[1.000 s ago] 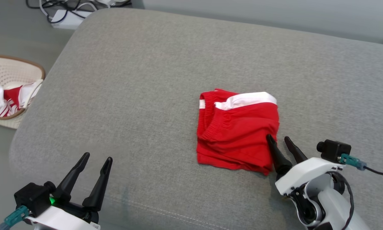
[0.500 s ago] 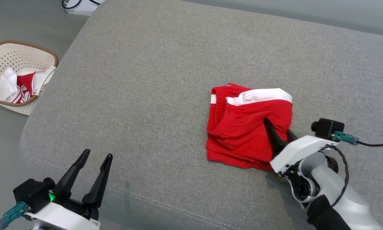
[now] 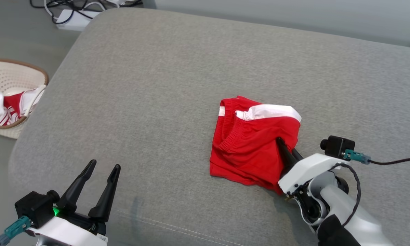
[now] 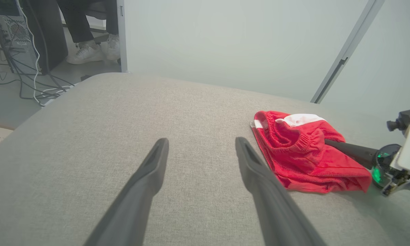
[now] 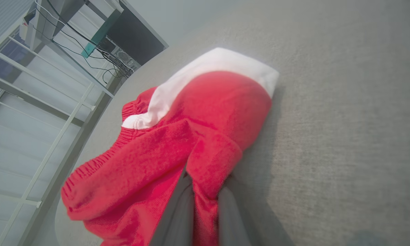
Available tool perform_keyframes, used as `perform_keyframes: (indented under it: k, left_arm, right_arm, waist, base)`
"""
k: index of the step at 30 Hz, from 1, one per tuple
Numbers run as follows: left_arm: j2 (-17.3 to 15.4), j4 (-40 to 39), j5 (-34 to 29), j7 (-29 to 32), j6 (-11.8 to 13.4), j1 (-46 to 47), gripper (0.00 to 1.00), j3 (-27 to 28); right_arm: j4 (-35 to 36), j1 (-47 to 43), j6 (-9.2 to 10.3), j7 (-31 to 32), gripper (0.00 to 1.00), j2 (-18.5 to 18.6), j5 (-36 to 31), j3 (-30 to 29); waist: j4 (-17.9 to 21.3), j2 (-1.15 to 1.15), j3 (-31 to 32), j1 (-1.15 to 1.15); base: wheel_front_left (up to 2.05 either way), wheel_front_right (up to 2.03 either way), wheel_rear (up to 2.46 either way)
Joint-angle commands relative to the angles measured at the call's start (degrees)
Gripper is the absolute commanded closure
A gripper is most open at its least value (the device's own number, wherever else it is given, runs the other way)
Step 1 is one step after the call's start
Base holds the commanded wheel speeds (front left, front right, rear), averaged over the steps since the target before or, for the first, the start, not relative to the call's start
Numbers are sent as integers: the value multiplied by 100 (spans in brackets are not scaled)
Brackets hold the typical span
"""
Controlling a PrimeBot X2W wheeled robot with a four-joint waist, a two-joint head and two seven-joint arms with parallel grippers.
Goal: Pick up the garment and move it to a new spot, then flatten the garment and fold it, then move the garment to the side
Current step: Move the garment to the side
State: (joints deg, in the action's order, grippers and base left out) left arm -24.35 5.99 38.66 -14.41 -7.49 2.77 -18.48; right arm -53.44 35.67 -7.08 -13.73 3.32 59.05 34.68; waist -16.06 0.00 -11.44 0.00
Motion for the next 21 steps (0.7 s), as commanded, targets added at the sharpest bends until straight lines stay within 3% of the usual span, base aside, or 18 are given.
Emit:
perform_keyframes:
  k: [1, 21]
  left_arm:
    - [-137, -153, -73, -59, 0, 143, 0, 280]
    - [126, -353, -524, -59, 0, -182, 0, 402]
  right_arm:
    - [9, -267, -41, -113, 100, -45, 2, 46]
    - [995, -1391, -41, -96, 100, -45, -1019, -840]
  waist:
    - [167, 0, 90, 0]
    - [1796, 0, 528, 0]
  base:
    - [0, 0, 0]
    - [0, 0, 0]
